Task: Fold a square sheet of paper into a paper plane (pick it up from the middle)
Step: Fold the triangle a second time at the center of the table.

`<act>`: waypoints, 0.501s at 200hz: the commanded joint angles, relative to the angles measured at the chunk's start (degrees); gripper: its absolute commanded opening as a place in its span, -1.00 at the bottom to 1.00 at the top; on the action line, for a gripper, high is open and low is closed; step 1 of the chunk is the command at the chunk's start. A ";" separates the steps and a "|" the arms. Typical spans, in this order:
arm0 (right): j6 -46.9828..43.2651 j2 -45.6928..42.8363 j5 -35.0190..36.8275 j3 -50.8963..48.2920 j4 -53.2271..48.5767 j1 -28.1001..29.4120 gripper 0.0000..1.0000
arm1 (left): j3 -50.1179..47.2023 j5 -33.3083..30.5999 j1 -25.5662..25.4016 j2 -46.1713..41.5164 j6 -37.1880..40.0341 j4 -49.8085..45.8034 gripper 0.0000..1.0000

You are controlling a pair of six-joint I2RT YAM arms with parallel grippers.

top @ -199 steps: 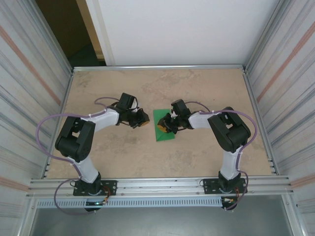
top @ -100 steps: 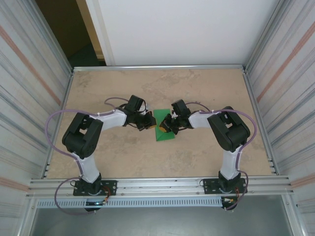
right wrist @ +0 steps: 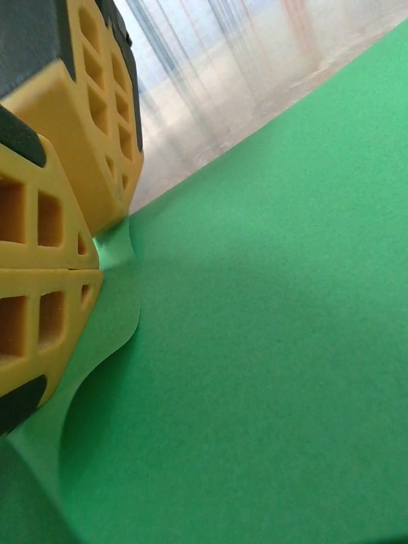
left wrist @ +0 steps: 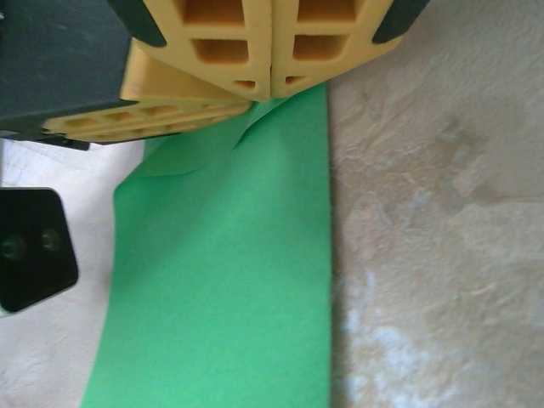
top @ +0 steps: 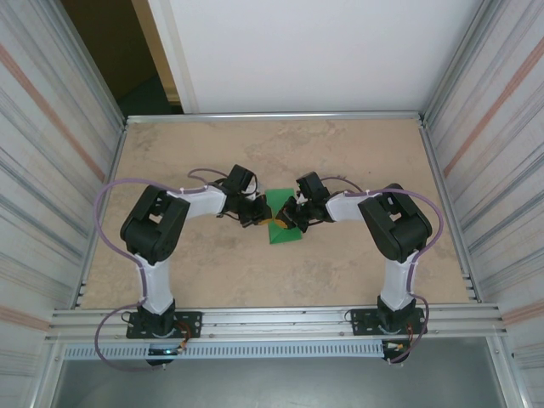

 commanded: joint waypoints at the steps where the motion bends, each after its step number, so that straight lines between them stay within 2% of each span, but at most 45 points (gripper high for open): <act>1: -1.04 2.40 2.68 -0.66 -5.40 -0.17 -0.94 | 1.58 -1.35 -0.29 1.07 1.42 -2.34 -1.00; 28: -2.17 0.82 1.38 -0.60 -4.11 -0.33 -0.92 | 1.52 -2.73 -0.26 1.97 1.55 -4.23 -1.00; 50: -7.77 -2.83 -0.85 -0.57 -2.39 -1.36 -0.90 | 1.57 -3.40 -0.27 2.83 2.02 -5.75 -1.00; 74: -13.30 -7.11 -0.45 -0.59 -4.82 -2.29 -0.88 | 2.13 -3.83 -0.27 3.41 2.70 -7.14 -1.00; 100: -17.37 -7.48 0.98 -0.29 -8.32 -2.76 -0.88 | 2.89 -4.02 -0.22 3.86 3.33 -7.99 -1.00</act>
